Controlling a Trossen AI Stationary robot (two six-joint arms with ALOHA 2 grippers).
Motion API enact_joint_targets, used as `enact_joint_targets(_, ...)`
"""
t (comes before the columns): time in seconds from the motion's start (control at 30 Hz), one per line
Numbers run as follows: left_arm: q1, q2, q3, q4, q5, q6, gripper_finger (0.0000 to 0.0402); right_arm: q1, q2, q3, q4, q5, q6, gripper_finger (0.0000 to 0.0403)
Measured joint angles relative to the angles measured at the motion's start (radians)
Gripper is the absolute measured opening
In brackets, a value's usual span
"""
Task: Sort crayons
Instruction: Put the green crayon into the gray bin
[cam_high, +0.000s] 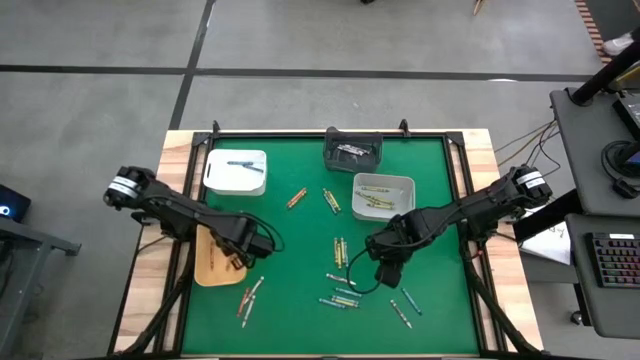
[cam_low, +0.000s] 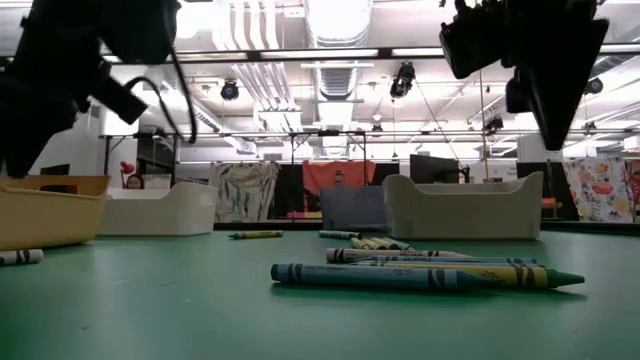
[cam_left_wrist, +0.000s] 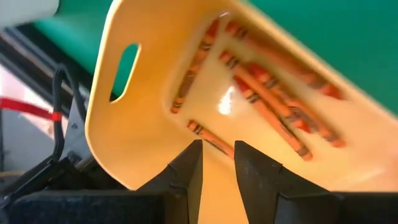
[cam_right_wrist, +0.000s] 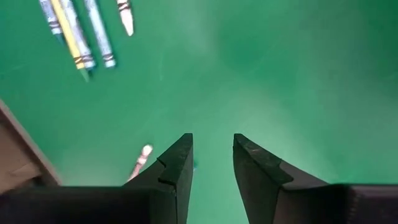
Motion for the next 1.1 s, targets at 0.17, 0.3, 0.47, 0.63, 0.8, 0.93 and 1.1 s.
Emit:
enact_joint_targets(0.17,-0.001,-0.019,0.069,0.0,-0.032,0.026,0.0075,0.0,0.0,0.0,0.0,-0.17,0.049,0.0093)
enact_joint_targets(0.3,-0.001,-0.026,0.134,-0.002,-0.079,0.051,0.0075,0.0,0.0,0.017,-0.003,-0.269,0.072,0.0088)
enact_joint_targets(0.47,-0.012,-0.027,0.233,0.001,-0.2,0.139,0.0075,0.0,0.0,0.1,0.0,-0.288,0.073,0.0082)
enact_joint_targets(0.63,-0.069,-0.029,0.325,0.015,-0.375,0.209,0.0075,0.0,0.0,0.211,0.0,-0.148,0.054,0.0082)
enact_joint_targets(0.8,-0.153,-0.054,0.357,0.081,-0.543,0.234,0.0075,0.0,-0.001,0.293,0.0,0.085,-0.045,0.0079)
enact_joint_targets(0.93,-0.231,-0.089,0.337,0.169,-0.669,0.236,0.0075,-0.001,-0.001,0.313,0.0,0.252,-0.09,0.0081)
enact_joint_targets(1.1,-0.302,-0.146,0.251,0.338,-0.808,0.293,0.0075,-0.028,-0.001,0.311,0.0,0.391,-0.144,0.0078)
